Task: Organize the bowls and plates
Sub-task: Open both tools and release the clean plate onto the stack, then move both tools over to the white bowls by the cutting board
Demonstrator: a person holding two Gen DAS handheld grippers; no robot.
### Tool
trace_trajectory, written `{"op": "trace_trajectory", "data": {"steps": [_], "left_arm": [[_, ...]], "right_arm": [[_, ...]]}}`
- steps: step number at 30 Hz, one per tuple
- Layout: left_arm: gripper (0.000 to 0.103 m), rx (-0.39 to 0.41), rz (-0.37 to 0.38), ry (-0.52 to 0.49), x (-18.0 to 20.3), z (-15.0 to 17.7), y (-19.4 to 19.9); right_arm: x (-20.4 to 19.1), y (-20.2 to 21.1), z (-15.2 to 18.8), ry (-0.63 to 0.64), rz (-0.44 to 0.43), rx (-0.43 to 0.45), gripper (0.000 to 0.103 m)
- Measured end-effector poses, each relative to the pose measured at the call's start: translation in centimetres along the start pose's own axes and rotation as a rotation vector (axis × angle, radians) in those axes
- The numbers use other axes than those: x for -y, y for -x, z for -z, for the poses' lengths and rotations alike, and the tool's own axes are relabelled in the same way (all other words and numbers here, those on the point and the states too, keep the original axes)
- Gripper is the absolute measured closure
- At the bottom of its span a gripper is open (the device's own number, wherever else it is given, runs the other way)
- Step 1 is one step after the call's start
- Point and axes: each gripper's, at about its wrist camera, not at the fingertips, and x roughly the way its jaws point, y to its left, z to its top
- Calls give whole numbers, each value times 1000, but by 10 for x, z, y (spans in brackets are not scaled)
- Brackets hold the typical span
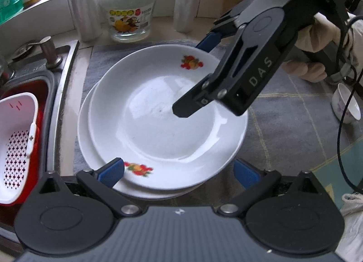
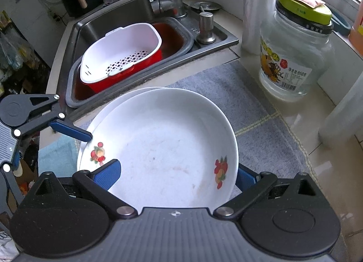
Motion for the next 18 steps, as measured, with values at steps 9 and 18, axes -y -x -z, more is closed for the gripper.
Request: {"op": "trace_trajectory", "data": {"steps": [9,18], "left_arm": [[1,170,-74,-21,5,9,16],[1,424,-268,-86,34,29,37]], "right_arm": [[-12,17,9,42,65,76,0],[-41,40,40,108,348,224,0]]}}
